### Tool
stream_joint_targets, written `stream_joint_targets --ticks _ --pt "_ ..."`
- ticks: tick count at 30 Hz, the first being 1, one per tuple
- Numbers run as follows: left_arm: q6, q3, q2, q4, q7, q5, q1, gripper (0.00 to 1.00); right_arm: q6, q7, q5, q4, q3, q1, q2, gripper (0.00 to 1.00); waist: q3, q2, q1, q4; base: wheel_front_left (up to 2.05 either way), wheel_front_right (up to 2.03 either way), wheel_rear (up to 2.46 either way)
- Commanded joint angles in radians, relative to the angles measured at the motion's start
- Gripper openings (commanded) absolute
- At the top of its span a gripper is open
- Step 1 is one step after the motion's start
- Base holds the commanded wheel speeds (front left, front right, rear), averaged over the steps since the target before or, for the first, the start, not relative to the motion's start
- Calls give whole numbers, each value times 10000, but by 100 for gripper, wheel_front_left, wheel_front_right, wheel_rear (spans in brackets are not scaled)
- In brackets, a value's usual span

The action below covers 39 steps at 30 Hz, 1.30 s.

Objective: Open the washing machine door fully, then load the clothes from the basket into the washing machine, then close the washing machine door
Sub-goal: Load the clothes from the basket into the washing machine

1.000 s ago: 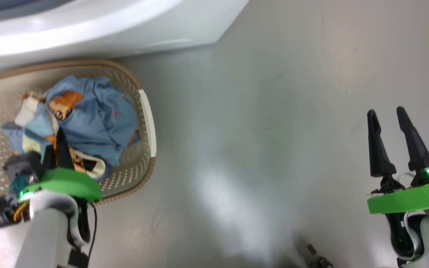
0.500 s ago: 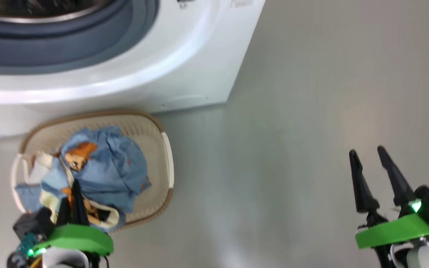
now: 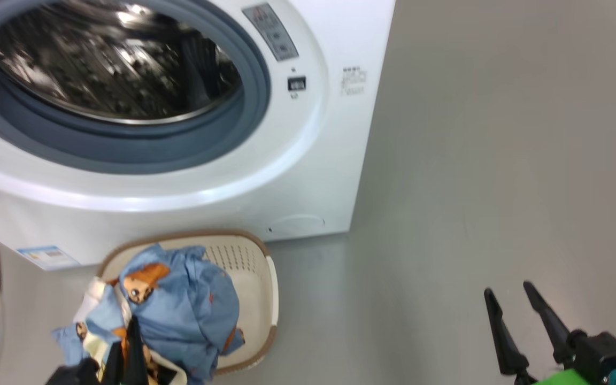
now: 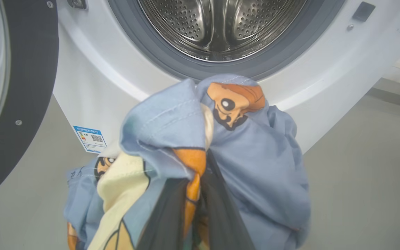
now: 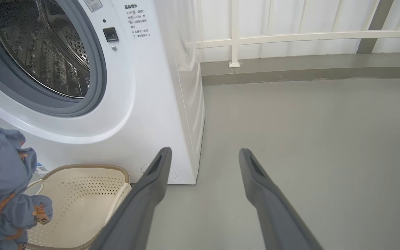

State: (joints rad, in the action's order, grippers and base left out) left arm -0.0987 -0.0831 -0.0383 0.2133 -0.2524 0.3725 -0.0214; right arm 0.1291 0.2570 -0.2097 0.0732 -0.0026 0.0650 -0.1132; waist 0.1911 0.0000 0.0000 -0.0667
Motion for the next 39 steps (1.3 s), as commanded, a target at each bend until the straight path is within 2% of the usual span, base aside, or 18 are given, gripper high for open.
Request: stream_joint_targets --ticks 1,7,14,39 --pt "78 314 -121 -355 -93 -188 -94 0 16 48 151 -191 219 136 -45 100 -1096 0 0 512 0 0 0" --pt "473 329 -120 -766 -93 -498 -848 0 16 48 371 -214 110 678 65 100 -1812 0 0 702 0 0 0" --pt "855 278 -120 -1180 -93 -818 -1121 0 16 48 535 -228 -15 885 216 100 -2158 0 0 925 0 0 0" --pt "861 392 -120 -2196 -93 -981 -1360 0 16 48 764 -235 -47 902 445 100 -2293 0 0 728 0 0 0"
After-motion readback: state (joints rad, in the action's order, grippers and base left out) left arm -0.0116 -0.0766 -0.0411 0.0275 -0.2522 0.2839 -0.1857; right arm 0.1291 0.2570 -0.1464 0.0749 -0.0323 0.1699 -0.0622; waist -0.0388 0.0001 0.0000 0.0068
